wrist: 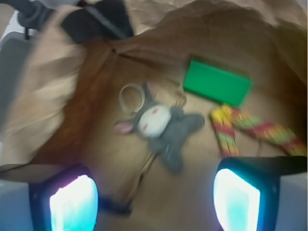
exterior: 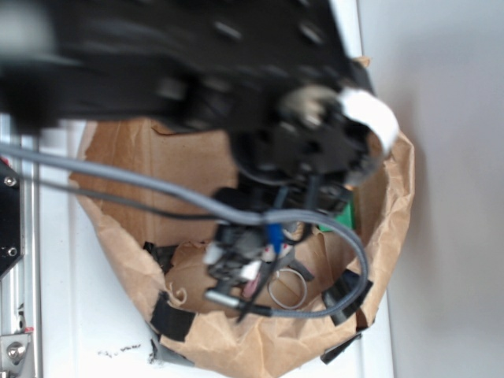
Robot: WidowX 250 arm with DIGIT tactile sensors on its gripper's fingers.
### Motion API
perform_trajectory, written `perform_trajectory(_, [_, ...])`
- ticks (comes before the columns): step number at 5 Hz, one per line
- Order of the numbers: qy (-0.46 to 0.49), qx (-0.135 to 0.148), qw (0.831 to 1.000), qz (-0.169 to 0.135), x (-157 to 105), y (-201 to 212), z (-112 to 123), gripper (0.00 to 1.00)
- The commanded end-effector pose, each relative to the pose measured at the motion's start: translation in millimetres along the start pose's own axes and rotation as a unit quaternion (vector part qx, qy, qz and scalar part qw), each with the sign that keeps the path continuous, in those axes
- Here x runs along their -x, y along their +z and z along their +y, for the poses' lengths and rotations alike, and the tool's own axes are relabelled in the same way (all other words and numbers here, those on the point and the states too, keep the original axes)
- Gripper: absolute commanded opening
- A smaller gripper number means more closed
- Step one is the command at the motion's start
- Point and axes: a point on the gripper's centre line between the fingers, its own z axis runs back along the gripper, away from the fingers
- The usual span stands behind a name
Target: Grab the gray animal.
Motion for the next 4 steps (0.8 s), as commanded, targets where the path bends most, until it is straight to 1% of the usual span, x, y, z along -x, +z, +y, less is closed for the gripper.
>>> perform_trajectory(1, [-0.08, 0.006, 0.995, -0.058, -22.6, -23.2, 9.2, 1.0])
perform_trajectory(2, [-0.117, 0.0, 0.992, -0.054, -17.0, -40.4, -1.4, 1.0])
perform_trajectory(3, [-0.151, 0.003, 0.989, 0.005, -3.3, -68.0, -9.5, 1.0])
perform_trajectory(4, [-0.142, -0.031, 0.989, -0.007, 2.7, -92.5, -7.5, 1.0])
